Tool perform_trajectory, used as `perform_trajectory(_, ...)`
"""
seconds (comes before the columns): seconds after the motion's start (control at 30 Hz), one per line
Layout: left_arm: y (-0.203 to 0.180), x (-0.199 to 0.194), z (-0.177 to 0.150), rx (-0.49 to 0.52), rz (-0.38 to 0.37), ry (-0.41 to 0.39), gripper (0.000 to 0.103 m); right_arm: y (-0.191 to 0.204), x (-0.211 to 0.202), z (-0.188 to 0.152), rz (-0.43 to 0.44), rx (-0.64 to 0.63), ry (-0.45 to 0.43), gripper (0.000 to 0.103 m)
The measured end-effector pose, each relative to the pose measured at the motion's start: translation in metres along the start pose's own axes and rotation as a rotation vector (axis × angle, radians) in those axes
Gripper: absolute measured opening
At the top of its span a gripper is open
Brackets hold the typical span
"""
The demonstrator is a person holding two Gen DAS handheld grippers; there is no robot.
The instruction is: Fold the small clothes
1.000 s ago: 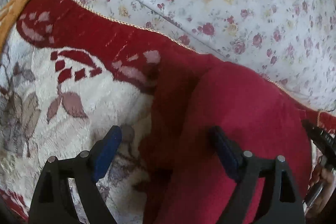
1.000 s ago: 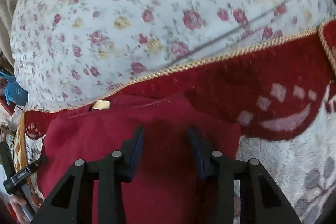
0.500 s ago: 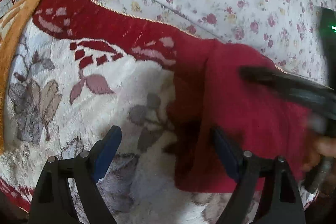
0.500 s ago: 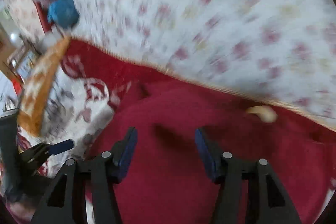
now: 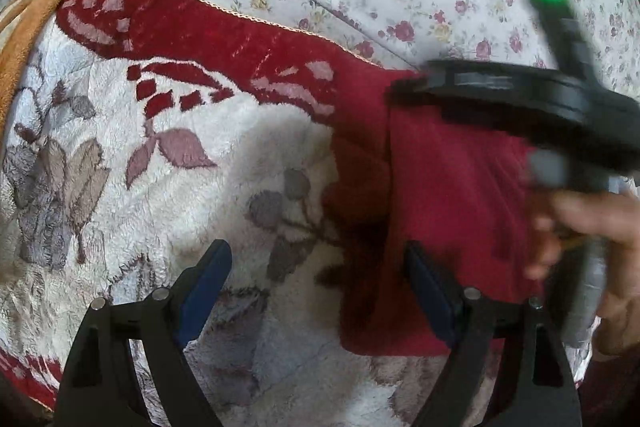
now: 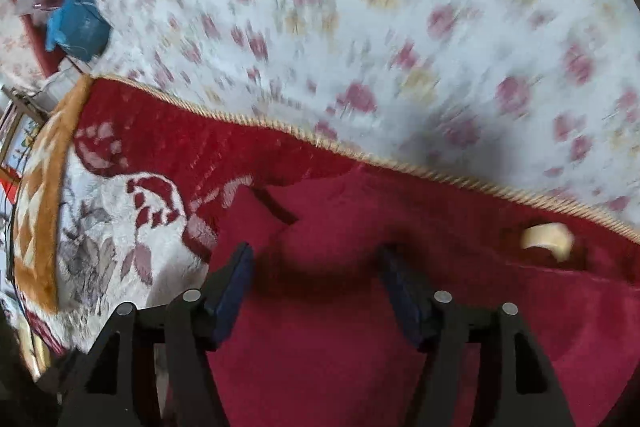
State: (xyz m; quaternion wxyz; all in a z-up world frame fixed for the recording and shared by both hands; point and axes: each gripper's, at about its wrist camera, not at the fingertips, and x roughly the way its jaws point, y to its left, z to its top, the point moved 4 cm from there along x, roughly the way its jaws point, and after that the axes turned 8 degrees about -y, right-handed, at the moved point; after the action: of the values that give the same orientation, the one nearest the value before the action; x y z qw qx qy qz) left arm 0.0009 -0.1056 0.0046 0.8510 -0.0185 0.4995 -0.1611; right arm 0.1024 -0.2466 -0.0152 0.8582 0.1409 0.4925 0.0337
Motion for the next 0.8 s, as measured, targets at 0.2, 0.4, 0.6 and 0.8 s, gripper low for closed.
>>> perform_trajectory(0.2, 0.001, 0.000, 0.000, 0.004, -0.007, 0.003, 0.086, 0.018, -0.016, 0.011, -0.041, -0.064, -0.142, 0.009)
perform_trajectory(0.4, 0.000, 0.004, 0.002, 0.004, 0.004, 0.004, 0.087, 0.014, 0.013, 0.006, 0.009, -0.035, -0.074, 0.011)
perform_trajectory(0.6, -0.001, 0.007, 0.003, 0.011, 0.007, 0.003, 0.087, 0.014, -0.025, 0.013, 0.063, -0.010, -0.149, 0.057)
perform_trajectory(0.8, 0.006, 0.006, 0.002, -0.037, -0.022, 0.010, 0.088, 0.047, -0.023, 0.015, 0.042, -0.196, -0.155, 0.051)
